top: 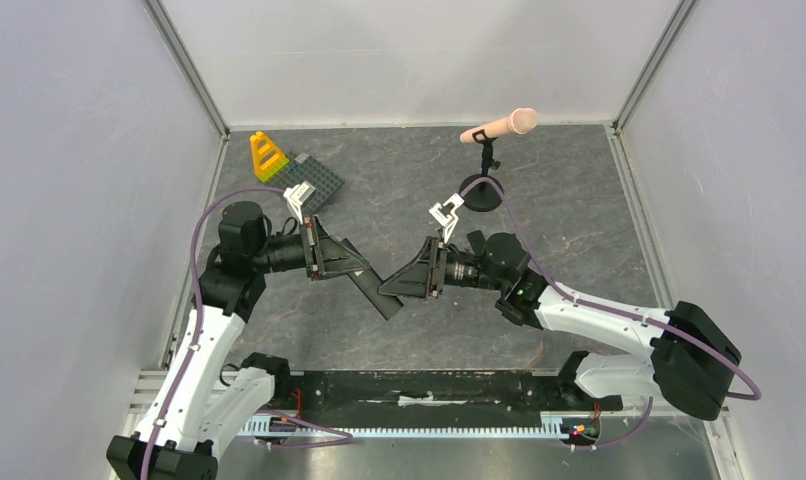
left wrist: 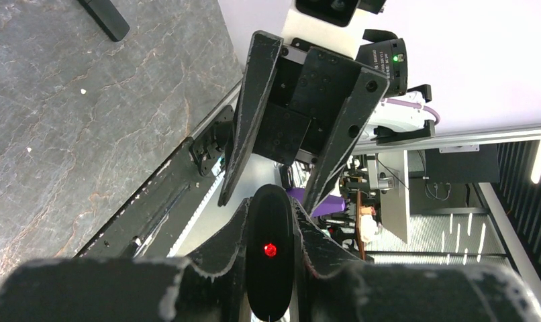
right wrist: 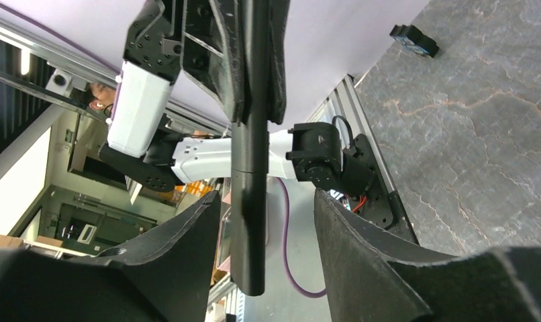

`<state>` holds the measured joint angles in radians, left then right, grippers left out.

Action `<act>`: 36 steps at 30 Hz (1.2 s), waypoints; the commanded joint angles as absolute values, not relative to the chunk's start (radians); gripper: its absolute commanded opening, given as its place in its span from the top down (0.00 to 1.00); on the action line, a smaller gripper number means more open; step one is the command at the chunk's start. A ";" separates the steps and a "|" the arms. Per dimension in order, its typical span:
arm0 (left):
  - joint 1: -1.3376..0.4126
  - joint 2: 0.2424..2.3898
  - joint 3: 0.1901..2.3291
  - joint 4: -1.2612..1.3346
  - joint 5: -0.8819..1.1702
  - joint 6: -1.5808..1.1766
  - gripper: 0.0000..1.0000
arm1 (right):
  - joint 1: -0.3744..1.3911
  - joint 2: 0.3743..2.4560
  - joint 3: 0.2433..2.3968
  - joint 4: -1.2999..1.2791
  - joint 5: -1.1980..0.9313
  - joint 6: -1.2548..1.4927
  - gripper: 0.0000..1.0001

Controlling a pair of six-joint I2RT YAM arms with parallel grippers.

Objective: Load the batteries into the remote control
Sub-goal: Place the remote control at the center of the board.

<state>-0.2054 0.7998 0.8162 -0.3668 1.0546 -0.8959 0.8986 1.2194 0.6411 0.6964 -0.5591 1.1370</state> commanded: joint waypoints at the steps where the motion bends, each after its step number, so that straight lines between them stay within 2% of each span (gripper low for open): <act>1: -0.209 0.798 0.815 -0.324 1.112 -0.879 0.98 | 0.914 1.248 0.698 0.682 -0.605 1.075 0.47; 9: -0.210 0.797 0.796 -0.284 1.142 -0.913 0.98 | 0.918 1.291 0.690 0.758 -0.651 1.137 0.69; 12: -0.210 0.798 0.792 -0.282 1.131 -0.919 0.95 | 0.919 1.299 0.687 0.786 -0.666 1.159 0.80; 14: -0.210 0.797 0.791 -0.281 1.124 -0.917 0.83 | 0.920 1.298 0.687 0.783 -0.666 1.163 0.88; 16: -0.209 0.790 0.792 -0.282 1.098 -0.909 0.61 | 0.919 1.291 0.684 0.769 -0.649 1.158 0.93; 20: -0.209 0.780 0.813 -0.362 1.010 -0.841 0.29 | 0.918 1.254 0.692 0.634 -0.567 1.084 0.98; 23: -0.209 0.791 0.861 -0.535 0.862 -0.724 0.26 | 0.917 1.211 0.707 0.492 -0.478 0.998 1.00; 29: -0.209 0.805 0.928 -0.837 0.379 -0.596 0.24 | 0.912 1.125 0.734 0.108 -0.202 0.822 1.00; 36: -0.209 0.759 0.910 -0.862 0.290 -0.575 0.23 | 0.854 1.032 0.698 -0.306 0.241 0.669 1.00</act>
